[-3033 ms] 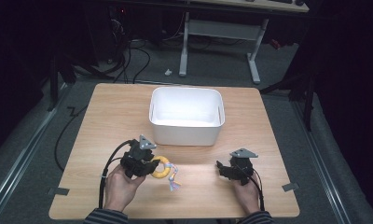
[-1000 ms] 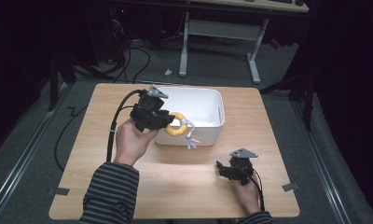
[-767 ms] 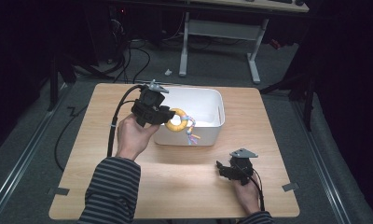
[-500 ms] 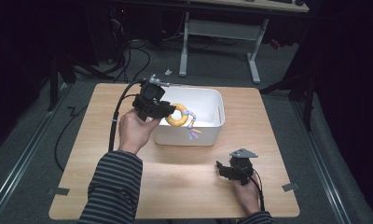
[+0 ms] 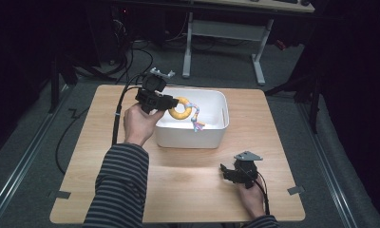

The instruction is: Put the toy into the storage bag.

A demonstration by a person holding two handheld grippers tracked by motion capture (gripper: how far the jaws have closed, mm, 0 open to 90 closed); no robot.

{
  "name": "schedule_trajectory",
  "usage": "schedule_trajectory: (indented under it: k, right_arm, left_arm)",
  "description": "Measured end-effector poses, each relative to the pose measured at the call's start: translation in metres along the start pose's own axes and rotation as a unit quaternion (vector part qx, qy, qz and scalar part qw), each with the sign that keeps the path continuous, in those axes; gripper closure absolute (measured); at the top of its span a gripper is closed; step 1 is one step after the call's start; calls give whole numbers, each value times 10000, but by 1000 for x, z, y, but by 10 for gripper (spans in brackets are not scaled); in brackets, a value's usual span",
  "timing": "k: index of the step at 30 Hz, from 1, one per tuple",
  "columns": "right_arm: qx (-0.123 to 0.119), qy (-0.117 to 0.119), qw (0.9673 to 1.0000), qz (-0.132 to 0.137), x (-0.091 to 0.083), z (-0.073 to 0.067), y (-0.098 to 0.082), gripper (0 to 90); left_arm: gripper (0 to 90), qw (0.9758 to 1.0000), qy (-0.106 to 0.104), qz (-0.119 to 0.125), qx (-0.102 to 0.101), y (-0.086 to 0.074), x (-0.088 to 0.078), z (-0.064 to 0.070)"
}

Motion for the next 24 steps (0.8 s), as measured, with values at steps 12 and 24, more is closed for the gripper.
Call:
schedule_trajectory:
  k: [12, 24]
  right_arm:
    - [-23, 13, 10000, 8, 0, 0, 0, 263]
    - [-49, 28, 10000, 8, 0, -1, 0, 263]
  left_arm:
    - [717, 9994, 158, 1, -295, 13, 23, -17]
    - [717, 9977, 356, -129, -570, 11, 52, -34]
Point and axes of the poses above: each handheld gripper's, and its own axes: x roughly forward along the jaws, y roughly out of its top, z roughly to its right, the point moved 9 cm from there along x, roughly forward along the jaws, and after that the axes turned 2 degrees about x, right-handed, at the moved point
